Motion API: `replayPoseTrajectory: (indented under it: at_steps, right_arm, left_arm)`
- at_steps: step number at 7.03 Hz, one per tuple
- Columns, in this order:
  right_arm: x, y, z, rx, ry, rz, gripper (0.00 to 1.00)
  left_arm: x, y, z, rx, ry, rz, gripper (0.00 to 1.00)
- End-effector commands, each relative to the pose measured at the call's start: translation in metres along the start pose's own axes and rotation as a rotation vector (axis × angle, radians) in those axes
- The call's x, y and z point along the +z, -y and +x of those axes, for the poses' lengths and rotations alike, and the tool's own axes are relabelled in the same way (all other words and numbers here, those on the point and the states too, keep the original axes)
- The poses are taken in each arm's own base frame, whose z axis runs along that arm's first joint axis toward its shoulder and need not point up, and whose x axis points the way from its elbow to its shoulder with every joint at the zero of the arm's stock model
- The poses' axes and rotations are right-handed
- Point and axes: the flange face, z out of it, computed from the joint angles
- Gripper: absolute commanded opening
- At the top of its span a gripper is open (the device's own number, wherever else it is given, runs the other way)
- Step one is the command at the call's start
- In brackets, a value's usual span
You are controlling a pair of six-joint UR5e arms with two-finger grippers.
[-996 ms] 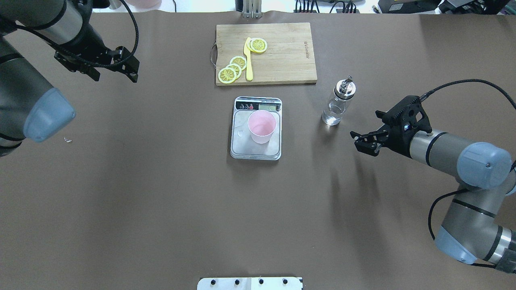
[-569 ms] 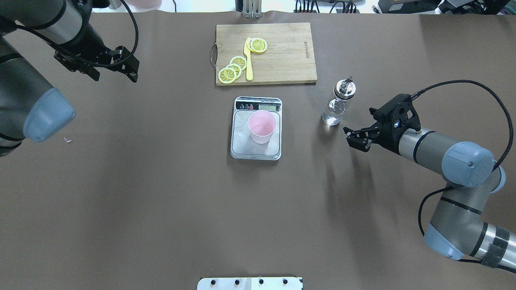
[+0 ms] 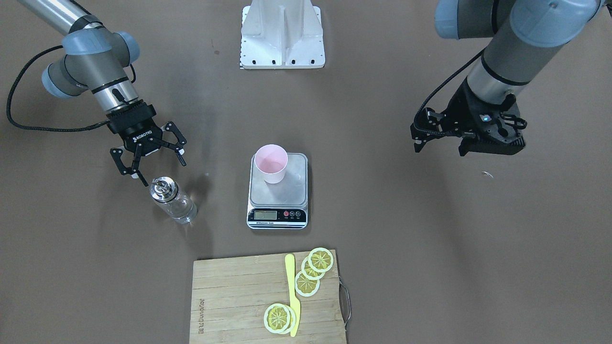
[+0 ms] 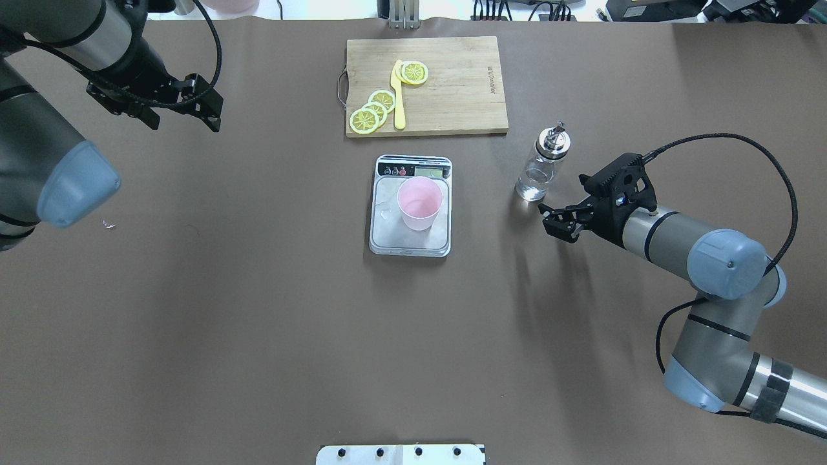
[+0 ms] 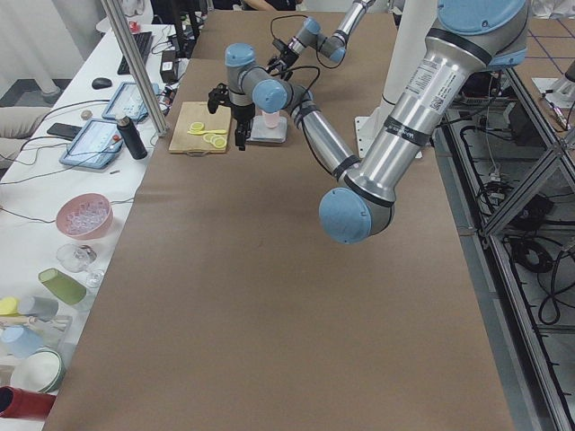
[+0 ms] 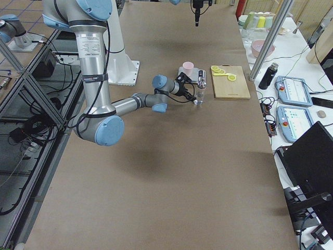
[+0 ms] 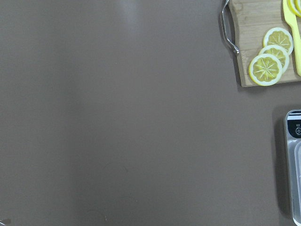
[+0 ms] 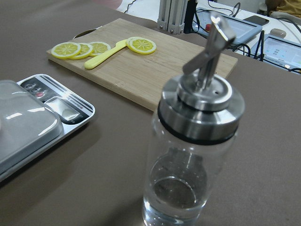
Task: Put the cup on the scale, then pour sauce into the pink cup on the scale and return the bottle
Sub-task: 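Move the right gripper toward the glass sauce bottle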
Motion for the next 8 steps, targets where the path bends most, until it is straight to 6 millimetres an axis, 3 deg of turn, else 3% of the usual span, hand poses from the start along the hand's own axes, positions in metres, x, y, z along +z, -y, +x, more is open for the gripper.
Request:
replayPoseTrajectory:
  at_steps: [1,5,8]
  right_arm:
    - [0.007,-0.017,0.010,0.006,0.000,0.044,1.00]
    - [0.008,-0.006,-0.001,0.014,0.025,0.087,1.00]
    - [0.016,-0.021,0.009,0.022,0.024,0.127,1.00]
  left_arm:
    - [0.000,0.000,0.000,0.001,0.000,0.001,0.97]
    - [0.000,0.000,0.000,0.001,0.000,0.001,0.97]
    - [-0.001,0.000,0.001,0.000,0.000,0.002,0.97]
